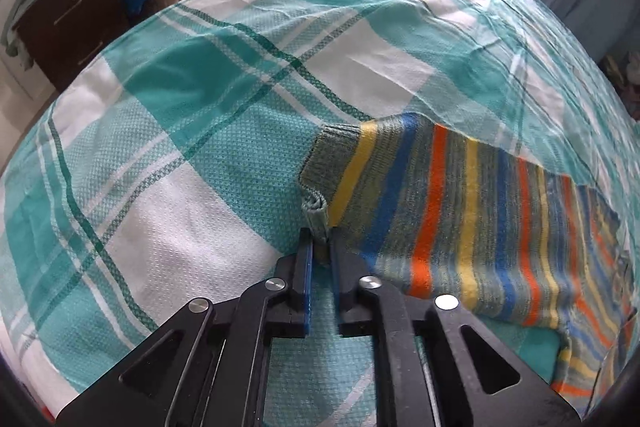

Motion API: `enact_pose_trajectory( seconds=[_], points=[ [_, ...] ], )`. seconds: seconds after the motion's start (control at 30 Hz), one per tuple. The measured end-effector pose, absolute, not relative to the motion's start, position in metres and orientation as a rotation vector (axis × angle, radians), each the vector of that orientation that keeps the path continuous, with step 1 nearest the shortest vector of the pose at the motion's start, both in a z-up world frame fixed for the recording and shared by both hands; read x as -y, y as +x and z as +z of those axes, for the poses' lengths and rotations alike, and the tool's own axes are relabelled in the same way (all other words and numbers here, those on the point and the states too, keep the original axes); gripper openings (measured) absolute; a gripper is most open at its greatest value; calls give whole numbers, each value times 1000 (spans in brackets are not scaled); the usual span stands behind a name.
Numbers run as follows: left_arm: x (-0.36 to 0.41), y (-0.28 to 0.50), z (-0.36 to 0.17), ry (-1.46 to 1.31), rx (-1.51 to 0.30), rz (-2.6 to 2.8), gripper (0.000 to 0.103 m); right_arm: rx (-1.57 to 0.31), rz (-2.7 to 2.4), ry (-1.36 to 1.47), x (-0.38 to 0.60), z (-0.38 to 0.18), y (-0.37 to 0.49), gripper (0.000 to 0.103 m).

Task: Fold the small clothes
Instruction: 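Grasp a sleeve cuff with the left gripper and fold it across the body, then grasp the other sleeve cuff with the right gripper and lay it across the body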

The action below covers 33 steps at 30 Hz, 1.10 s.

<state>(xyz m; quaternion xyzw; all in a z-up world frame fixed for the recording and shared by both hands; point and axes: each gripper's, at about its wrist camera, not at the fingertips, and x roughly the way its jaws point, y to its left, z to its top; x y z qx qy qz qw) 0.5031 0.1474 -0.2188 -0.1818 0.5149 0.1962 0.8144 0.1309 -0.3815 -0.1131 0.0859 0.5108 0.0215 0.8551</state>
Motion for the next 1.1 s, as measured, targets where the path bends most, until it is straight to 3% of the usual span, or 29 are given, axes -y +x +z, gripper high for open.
enact_pose_trajectory(
  seconds=[0.03, 0.07, 0.13, 0.23, 0.37, 0.53, 0.57, 0.67, 0.87, 0.97, 1.1],
  points=[
    [-147, 500, -216, -377, -1101, 412, 29, -1068, 67, 142, 378, -103, 140, 76],
    [-148, 497, -213, -363, -1107, 417, 55, -1047, 104, 81, 375, -87, 157, 86],
    [-152, 480, -202, -344, -1096, 438, 75, -999, 150, 5, 368, -66, 182, 87],
    [-161, 447, -188, -373, -1059, 421, 76, -970, 218, -100, 356, -51, 245, 87],
    [-172, 391, -173, -421, -1025, 404, 77, -1143, 291, -212, 327, -98, 355, 87],
    [-176, 344, -171, -445, -1032, 400, 78, -1143, 306, -347, 302, -163, 429, 70],
    [-176, 338, -173, -448, -1044, 395, 78, -1161, 315, -325, 306, -175, 439, 57],
    [-174, 321, -178, -436, -1074, 387, 78, -1147, 278, -128, 352, -164, 447, 6],
    [-156, 305, -176, -397, -1068, 369, 78, -955, -126, 177, 556, -99, 416, 5],
    [-136, 308, -176, -393, -1085, 325, 78, -968, -274, 276, 633, -106, 400, 5],
    [-103, 319, -180, -341, -1121, 273, 78, -1021, -320, 336, 667, -134, 391, 5]
  ],
)
